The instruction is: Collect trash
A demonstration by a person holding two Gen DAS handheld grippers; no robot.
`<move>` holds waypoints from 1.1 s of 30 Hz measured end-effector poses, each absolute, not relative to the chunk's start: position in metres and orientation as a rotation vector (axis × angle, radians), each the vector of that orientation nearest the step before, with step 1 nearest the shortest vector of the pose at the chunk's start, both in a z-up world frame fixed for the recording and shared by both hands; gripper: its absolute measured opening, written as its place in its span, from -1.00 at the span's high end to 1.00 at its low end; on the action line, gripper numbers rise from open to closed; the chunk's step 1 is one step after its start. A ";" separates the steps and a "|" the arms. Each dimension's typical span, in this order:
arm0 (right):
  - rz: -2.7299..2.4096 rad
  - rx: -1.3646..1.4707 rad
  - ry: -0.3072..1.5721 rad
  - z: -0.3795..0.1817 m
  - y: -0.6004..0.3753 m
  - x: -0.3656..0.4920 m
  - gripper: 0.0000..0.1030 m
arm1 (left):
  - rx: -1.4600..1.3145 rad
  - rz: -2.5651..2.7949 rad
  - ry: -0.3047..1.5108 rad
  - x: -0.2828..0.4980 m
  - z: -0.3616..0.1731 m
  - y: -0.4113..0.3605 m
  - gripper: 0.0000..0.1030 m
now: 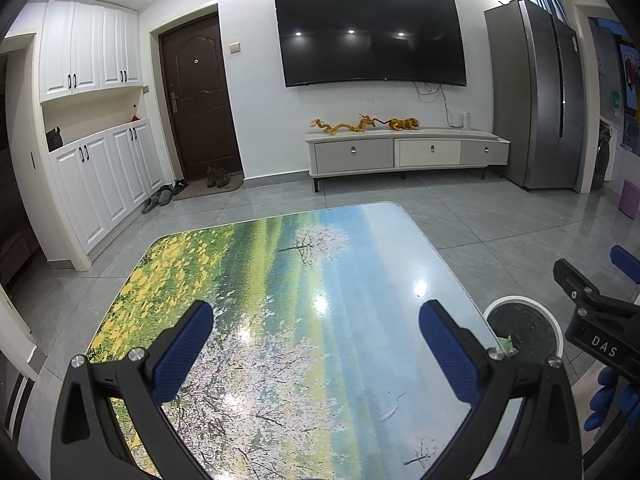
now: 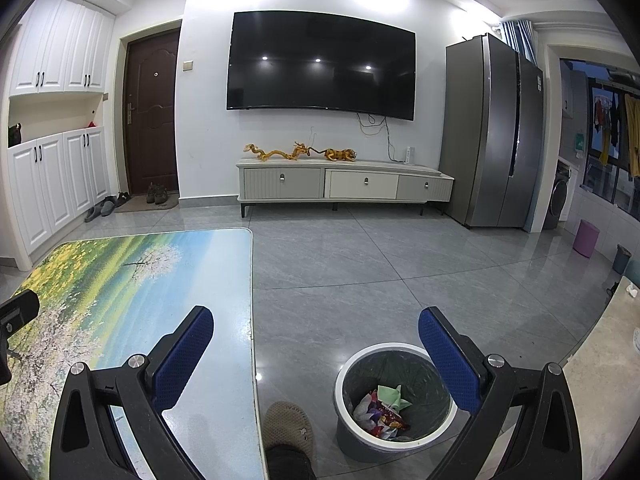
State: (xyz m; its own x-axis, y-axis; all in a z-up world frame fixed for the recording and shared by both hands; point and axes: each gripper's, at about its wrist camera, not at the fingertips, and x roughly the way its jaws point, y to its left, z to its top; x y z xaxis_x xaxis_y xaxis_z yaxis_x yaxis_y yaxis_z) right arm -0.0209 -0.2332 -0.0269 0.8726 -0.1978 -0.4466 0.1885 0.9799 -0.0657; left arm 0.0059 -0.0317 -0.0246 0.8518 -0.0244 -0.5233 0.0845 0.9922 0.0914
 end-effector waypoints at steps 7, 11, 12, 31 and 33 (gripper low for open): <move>-0.201 -0.020 0.470 -0.028 -0.233 -0.021 -1.00 | 0.105 -0.044 0.548 0.007 -0.025 -0.029 -1.00; -0.200 -0.020 0.470 -0.029 -0.233 -0.021 -1.00 | 0.103 -0.039 0.547 0.008 -0.024 -0.029 -1.00; -0.200 -0.020 0.469 -0.029 -0.233 -0.021 -1.00 | 0.103 -0.038 0.547 0.009 -0.025 -0.028 -1.00; -0.200 -0.018 0.466 -0.029 -0.234 -0.022 -1.00 | 0.091 -0.005 0.522 0.007 -0.023 -0.025 -1.00; -0.199 -0.019 0.466 -0.030 -0.235 -0.022 -1.00 | 0.090 -0.005 0.523 0.007 -0.023 -0.025 -1.00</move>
